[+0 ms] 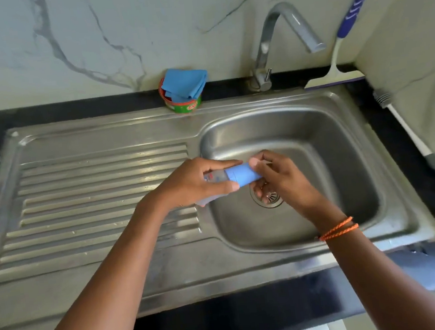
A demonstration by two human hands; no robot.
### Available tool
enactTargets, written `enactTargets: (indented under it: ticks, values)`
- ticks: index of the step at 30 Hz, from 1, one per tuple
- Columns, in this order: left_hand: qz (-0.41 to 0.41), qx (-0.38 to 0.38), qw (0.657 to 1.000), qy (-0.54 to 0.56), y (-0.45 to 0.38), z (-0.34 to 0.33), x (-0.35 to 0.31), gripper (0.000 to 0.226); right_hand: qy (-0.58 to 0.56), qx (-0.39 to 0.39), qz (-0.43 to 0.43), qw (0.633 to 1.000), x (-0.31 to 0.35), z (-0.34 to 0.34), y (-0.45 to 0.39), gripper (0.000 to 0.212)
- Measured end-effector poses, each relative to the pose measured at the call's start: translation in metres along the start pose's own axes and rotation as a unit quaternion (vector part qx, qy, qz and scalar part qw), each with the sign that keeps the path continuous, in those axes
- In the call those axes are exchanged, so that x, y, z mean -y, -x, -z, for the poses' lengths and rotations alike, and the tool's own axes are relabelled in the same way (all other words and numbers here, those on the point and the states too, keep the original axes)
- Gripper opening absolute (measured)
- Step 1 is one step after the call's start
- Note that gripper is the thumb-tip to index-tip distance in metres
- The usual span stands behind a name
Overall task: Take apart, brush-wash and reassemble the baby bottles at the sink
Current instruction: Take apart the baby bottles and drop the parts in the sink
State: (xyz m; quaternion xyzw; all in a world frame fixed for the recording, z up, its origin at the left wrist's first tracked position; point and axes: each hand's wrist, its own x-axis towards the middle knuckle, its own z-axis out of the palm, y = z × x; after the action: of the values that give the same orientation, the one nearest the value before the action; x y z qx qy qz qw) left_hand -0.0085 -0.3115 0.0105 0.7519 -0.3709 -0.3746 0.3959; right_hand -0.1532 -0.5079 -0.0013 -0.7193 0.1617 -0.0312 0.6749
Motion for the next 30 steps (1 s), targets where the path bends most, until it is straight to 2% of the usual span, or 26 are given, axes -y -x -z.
enactTargets:
  ticks: [1,3,5,8,11,14,16,19,24,27,30]
  values:
    - [-0.003,0.009,1.000,0.028,-0.001,-0.002,0.003,0.045,-0.005,0.024,0.023,0.999,-0.003,0.005,0.000,0.018]
    - [-0.009,0.020,0.997,0.079,-0.002,-0.003,0.006,0.044,-0.007,0.079,0.067,0.995,-0.005,0.013,0.004,0.026]
    - [-0.013,0.019,0.996,0.091,-0.005,-0.001,0.008,0.049,-0.007,0.101,0.087,0.991,-0.008,0.018,0.006,0.035]
    - [-0.017,0.005,0.997,0.069,-0.009,-0.002,0.010,0.057,-0.035,0.054,0.023,0.998,-0.005,0.010,0.006,0.040]
    - [-0.017,0.002,0.999,0.031,-0.014,-0.004,0.012,0.061,0.003,0.008,-0.028,1.000,-0.002,-0.001,-0.001,0.046]
    - [-0.030,0.008,0.999,0.018,-0.014,-0.003,0.012,0.056,0.013,0.008,0.025,1.000,-0.009,0.000,-0.007,0.034]
    - [-0.039,0.009,0.999,0.013,-0.011,0.000,0.011,0.050,-0.005,0.052,0.068,0.996,-0.013,0.007,-0.006,0.023]
    - [-0.042,0.024,0.998,0.026,-0.008,0.004,0.012,0.042,0.008,0.108,0.126,0.986,-0.015,0.012,-0.003,0.036]
    - [-0.055,0.002,0.998,-0.013,-0.010,-0.002,0.011,0.043,0.023,0.043,0.034,0.998,-0.011,-0.002,-0.005,0.037]
    - [-0.067,0.013,0.998,0.006,-0.009,-0.007,0.009,0.044,0.026,0.052,0.069,0.996,-0.014,0.003,-0.006,0.028]
    - [-0.050,0.033,0.998,0.029,-0.008,-0.006,0.006,0.034,0.044,0.093,0.148,0.984,-0.018,0.016,-0.001,0.025]
